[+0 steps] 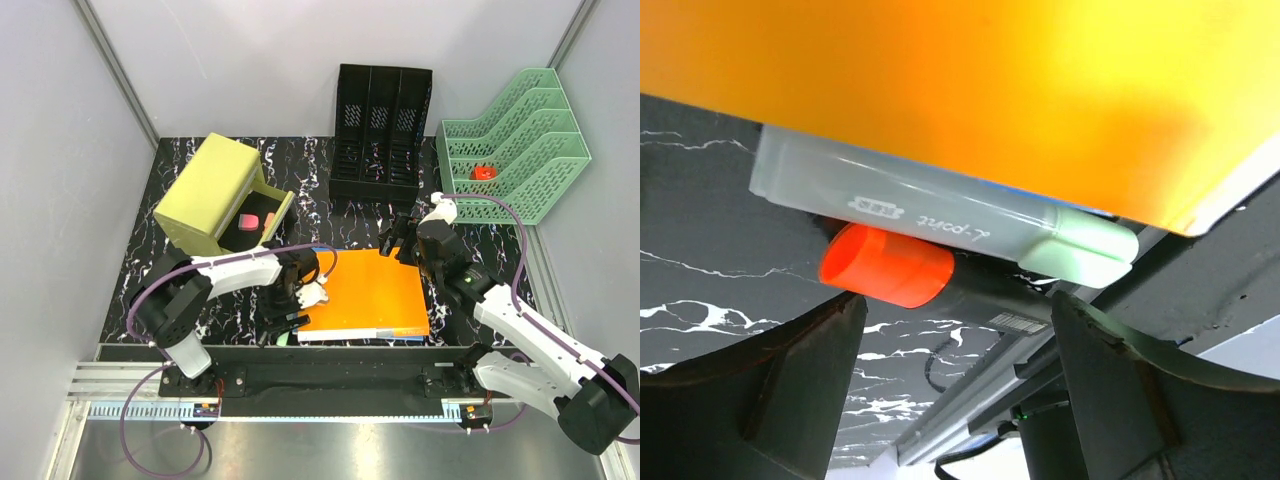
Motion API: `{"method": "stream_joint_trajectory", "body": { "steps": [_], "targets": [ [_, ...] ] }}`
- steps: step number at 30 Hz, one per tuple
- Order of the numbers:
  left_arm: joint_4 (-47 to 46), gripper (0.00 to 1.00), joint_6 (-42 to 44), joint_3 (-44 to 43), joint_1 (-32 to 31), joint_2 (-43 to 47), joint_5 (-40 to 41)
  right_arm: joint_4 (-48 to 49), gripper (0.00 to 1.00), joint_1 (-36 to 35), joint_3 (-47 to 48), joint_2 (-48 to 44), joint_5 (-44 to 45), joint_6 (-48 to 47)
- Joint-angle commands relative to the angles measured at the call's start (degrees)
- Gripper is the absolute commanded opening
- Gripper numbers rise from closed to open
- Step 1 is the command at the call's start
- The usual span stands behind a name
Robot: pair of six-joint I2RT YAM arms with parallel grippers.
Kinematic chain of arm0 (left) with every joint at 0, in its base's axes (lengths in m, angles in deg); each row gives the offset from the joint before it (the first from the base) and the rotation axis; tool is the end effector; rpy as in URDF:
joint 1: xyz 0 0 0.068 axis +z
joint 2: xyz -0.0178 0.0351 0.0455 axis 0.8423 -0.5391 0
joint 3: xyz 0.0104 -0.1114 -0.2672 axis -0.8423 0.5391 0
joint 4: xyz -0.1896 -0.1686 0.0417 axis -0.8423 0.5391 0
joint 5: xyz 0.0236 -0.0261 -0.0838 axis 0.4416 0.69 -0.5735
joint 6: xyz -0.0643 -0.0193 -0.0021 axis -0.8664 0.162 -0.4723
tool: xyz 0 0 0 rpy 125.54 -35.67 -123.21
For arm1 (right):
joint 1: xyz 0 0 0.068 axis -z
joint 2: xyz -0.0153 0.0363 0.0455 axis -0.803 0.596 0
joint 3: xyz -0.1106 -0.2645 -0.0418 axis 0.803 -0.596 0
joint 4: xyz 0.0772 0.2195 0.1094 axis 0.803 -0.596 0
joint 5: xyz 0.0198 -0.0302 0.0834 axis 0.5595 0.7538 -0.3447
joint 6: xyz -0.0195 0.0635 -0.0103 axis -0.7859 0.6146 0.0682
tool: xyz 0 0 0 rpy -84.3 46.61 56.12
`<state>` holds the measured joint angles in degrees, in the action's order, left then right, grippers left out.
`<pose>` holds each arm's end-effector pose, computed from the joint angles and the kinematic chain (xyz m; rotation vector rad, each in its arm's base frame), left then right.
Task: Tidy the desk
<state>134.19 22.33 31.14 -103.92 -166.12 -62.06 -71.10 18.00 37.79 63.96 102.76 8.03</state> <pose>0.1656 -0.1848 0.1555 -1.7067 -2.4699 0.1523 0.1877 0.1143 0.2876 0.1703 2.0520 0.4645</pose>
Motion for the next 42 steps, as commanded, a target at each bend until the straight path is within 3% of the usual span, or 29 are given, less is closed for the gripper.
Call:
{"method": "stream_joint_trajectory", "body": {
  "steps": [1,5,20,25,30,38,42],
  "targets": [
    [-2.7,0.81,-1.1,-2.0,-0.4,-2.2,0.4,-0.2,0.85,0.4,0.9,-0.6,1.6,-0.5],
    [-4.3,0.71,-0.8,-1.4,-0.3,-2.9,3.0,-0.3,0.85,0.5,0.8,-0.6,1.4,-0.3],
    [-7.0,0.00,-0.2,-0.5,0.4,0.2,7.1,-0.3,0.83,0.5,1.0,0.0,1.4,0.1],
    [-2.1,0.00,0.0,-9.8,2.6,5.4,7.1,-0.3,0.83,0.5,0.3,-0.7,1.6,0.1],
    [0.7,0.00,1.3,-22.0,9.4,6.9,9.5,-0.2,0.82,0.8,0.1,-0.7,1.4,0.2],
    [1.0,0.00,1.6,-39.1,24.5,-2.2,7.5,-0.1,0.82,0.8,0.6,-1.1,1.1,0.5],
    [0.9,0.00,-0.6,-44.7,29.0,-8.2,4.9,-0.3,0.81,0.8,0.8,-1.9,1.2,0.5]
  ]
}}
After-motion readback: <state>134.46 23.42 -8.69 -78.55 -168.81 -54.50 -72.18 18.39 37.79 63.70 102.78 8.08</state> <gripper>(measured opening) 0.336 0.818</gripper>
